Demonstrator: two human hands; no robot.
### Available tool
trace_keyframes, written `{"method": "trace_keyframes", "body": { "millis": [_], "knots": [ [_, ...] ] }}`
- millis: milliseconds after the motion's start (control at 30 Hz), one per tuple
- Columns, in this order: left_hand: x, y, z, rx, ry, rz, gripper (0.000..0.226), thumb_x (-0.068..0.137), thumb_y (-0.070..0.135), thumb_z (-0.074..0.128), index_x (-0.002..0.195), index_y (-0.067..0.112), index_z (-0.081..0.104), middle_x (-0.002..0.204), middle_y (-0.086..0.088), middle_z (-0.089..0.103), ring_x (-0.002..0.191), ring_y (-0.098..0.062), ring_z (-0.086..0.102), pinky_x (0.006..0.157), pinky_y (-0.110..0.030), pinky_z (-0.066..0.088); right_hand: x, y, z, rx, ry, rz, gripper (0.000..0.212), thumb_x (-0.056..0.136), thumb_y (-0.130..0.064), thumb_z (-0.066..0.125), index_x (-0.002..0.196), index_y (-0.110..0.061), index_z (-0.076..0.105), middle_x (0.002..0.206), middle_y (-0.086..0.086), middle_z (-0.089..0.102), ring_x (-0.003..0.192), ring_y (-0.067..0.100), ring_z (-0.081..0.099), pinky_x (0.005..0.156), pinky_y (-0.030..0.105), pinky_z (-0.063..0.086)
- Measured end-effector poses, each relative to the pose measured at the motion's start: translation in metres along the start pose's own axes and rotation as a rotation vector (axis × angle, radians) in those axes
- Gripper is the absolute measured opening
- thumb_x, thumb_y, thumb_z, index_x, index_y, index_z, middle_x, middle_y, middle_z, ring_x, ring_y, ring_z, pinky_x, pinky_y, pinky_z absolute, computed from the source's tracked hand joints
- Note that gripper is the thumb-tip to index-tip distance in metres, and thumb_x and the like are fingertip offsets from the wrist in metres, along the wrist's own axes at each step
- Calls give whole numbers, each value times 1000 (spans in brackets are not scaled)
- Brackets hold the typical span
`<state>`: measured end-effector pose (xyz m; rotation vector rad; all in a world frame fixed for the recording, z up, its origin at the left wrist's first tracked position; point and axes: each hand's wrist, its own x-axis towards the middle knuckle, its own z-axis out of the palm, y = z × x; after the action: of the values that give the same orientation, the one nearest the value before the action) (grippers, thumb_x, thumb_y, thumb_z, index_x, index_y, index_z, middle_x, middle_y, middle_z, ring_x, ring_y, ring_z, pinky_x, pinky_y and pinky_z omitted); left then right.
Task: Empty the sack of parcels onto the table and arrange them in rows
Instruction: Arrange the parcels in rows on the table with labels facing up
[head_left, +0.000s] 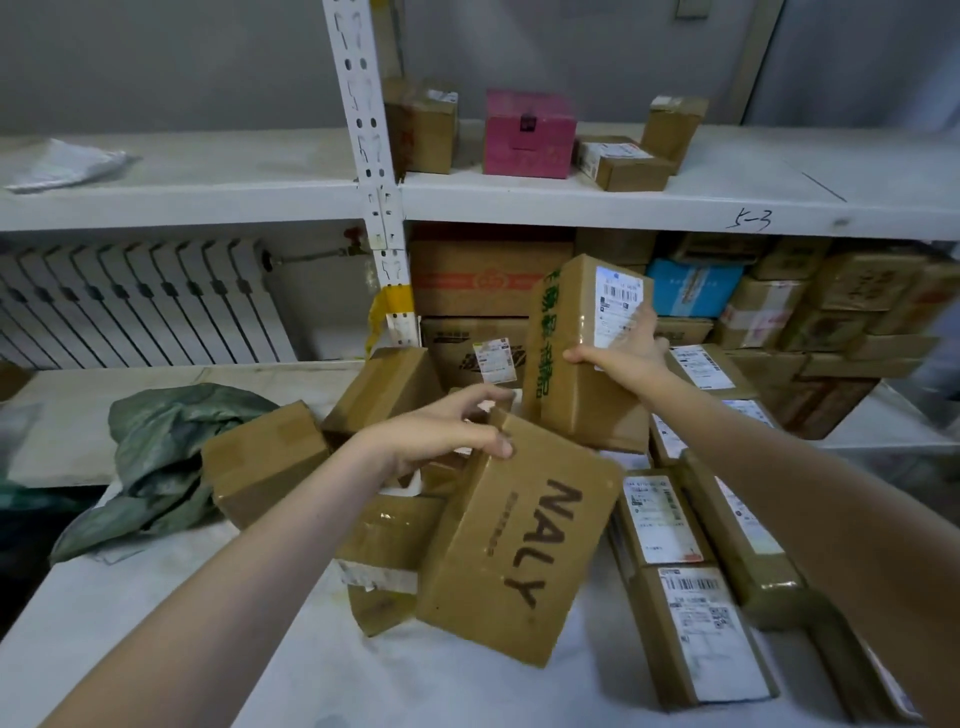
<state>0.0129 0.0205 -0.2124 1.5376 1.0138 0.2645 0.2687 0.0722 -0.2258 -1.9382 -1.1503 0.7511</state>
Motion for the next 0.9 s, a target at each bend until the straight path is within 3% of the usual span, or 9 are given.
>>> {"method": "trace_keyframes", "body": {
  "millis": [133, 267, 400, 500, 567, 733, 833, 900],
  "knots": [
    [13, 8, 45, 252, -209, -132, 91, 58, 46, 75, 140, 36, 36, 136, -1, 45, 123, -21, 50, 107, -43, 43, 1, 6, -14, 17, -10, -99, 131, 57, -43, 88, 151, -26, -1, 144, 15, 24, 133, 35, 28, 108, 49, 29],
    [31, 3, 93, 569, -378, -258, 77, 76, 35, 73, 143, 31, 35, 127, 5, 45, 122, -18, 46, 104, -39, 43, 1, 18, -18, 62, -72, -130, 130, 58, -40, 89, 152, -25, 1, 148, 16, 21, 138, 35, 23, 112, 50, 24],
    [52, -17, 143, 629, -483, -352, 74, 79, 20, 73, 143, 22, 37, 141, -4, 42, 128, -23, 43, 101, -37, 44, 1, 35, -20, 75, -131, -111, 130, 57, -41, 89, 152, -25, 1, 150, 15, 24, 140, 34, 22, 113, 50, 22],
    [61, -28, 165, 628, -530, -402, 72, 82, 17, 69, 145, 24, 36, 142, -7, 41, 128, -25, 42, 98, -37, 44, 1, 38, -22, 118, -171, -107, 144, 39, -54, 87, 151, -30, -1, 148, 11, 28, 138, 32, 26, 115, 50, 24],
    [66, -32, 176, 634, -500, -384, 71, 82, 18, 67, 145, 27, 35, 145, -5, 38, 131, -25, 39, 101, -37, 43, 5, 41, -21, 119, -198, -97, 143, 41, -53, 88, 150, -31, -1, 147, 11, 29, 137, 31, 27, 115, 51, 25],
    [70, -25, 172, 599, -212, -212, 68, 83, 5, 64, 144, 22, 40, 145, -2, 42, 129, -19, 45, 102, -32, 44, 18, 42, -13, 100, -203, -91, 145, 37, -57, 87, 149, -36, -3, 147, 11, 28, 135, 32, 30, 112, 55, 28],
    [73, -1, 127, 476, -94, -169, 47, 87, 15, 66, 133, 17, 53, 125, 1, 57, 108, -13, 58, 89, -25, 50, 29, 39, -7, 95, -155, -93, 139, 46, -50, 88, 149, -33, -3, 145, 13, 27, 133, 32, 30, 110, 49, 29],
    [80, 5, 89, 391, 79, -182, 26, 88, 16, 65, 114, 16, 63, 105, 1, 63, 89, -9, 61, 75, -21, 51, 39, 38, -2, 106, -100, -89, 134, 52, -47, 89, 150, -31, -1, 141, 13, 28, 131, 33, 32, 109, 48, 30]
  ]
}}
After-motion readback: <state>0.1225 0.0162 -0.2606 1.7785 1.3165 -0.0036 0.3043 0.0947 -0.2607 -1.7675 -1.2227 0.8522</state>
